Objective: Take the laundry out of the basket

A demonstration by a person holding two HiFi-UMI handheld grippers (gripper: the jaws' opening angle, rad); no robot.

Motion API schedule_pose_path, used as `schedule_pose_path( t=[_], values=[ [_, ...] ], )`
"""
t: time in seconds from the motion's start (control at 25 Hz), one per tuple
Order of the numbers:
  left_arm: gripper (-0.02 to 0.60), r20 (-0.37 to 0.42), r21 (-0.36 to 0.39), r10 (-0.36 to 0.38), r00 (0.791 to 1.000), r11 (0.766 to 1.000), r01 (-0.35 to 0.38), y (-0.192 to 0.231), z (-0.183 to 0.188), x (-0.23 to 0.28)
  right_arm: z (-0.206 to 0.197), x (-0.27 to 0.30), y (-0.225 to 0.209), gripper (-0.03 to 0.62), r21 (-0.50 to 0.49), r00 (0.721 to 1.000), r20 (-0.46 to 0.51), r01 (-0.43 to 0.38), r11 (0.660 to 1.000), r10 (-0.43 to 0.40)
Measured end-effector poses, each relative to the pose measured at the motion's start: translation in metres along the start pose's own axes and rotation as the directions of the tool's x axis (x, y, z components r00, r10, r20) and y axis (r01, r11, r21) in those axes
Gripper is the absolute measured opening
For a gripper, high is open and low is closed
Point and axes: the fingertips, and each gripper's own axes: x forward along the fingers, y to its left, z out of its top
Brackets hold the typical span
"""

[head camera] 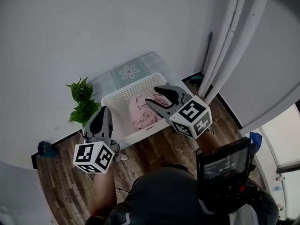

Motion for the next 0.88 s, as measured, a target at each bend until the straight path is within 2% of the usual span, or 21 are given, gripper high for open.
schedule_pose_path(
  t=[0.08,0.24,0.44,0.6,0.88],
  values=[
    [0.009,-0.007,0.004,0.012,1.000,1.000,-0.012,-0.006,0.000,0.011,-0.008,0.004,-0.006,0.197,-0.004,0.999,-0.027,-0.046,0.999,0.046],
    [0.009,-0.040,0.017,0.047,0.998,0.999,-0.047,-0.009,-0.007,0.024,-0.029,0.015,-0.008,0.294,0.022,0.983,-0.094,-0.156,0.987,0.158],
    [0.009,-0.078,0.015,0.054,0.996,0.999,-0.053,0.000,-0.017,0.041,-0.060,0.042,-0.018,0.343,0.038,0.964,-0.182,-0.188,0.981,0.192],
    [0.009,-0.095,-0.017,0.044,0.994,0.999,-0.046,0.019,-0.029,0.056,-0.086,0.069,-0.026,0.389,0.075,0.944,-0.259,-0.193,0.978,0.205],
    [0.011,-0.149,-0.024,0.011,0.989,1.000,-0.014,0.041,-0.052,0.084,-0.138,0.109,-0.036,0.449,0.086,0.875,-0.432,-0.200,0.976,0.217]
  ],
)
